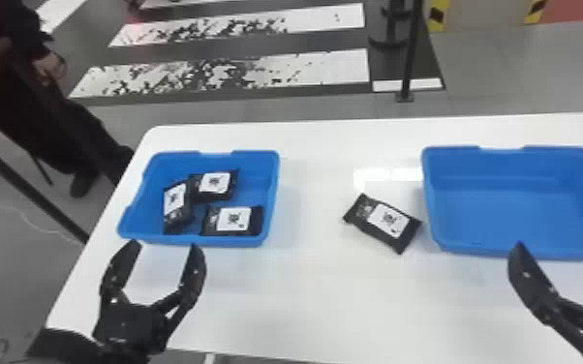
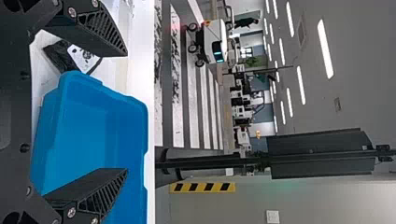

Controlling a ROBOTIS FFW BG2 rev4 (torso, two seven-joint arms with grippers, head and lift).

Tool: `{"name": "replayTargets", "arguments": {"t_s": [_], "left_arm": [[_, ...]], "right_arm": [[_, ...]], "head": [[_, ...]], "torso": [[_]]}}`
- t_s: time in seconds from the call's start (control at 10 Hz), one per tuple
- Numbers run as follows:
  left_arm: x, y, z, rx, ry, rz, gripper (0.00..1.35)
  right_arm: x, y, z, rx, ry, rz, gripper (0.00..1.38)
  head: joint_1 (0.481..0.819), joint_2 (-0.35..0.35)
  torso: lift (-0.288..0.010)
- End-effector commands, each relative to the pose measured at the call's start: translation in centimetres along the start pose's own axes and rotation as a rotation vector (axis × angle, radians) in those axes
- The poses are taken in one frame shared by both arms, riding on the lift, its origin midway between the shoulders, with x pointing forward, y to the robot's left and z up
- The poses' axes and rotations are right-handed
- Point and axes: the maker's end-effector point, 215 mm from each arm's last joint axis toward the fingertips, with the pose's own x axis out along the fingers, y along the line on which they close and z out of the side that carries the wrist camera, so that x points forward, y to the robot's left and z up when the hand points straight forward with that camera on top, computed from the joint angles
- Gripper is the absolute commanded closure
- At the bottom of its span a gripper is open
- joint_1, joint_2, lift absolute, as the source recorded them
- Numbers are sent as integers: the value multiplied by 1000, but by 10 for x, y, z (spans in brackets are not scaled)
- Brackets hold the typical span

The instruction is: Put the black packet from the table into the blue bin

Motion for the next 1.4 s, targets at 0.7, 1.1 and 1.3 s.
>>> {"name": "replayTargets", "arguments": {"t_s": [0.7, 1.1, 1.3], "left_arm": [[16, -21, -5, -10, 15, -35, 136], [74, -121, -22, -116, 47, -235, 133], [104, -172, -23, -146, 47, -335, 133]], "right_arm": [[0, 0, 0, 2, -1, 0, 133], [2, 0, 2, -6, -4, 2, 134], [3, -1, 1, -6, -1, 0, 134]], "head": [[695, 164], [695, 66], [695, -42]], "torso": [[-110], [-110], [-110]]}}
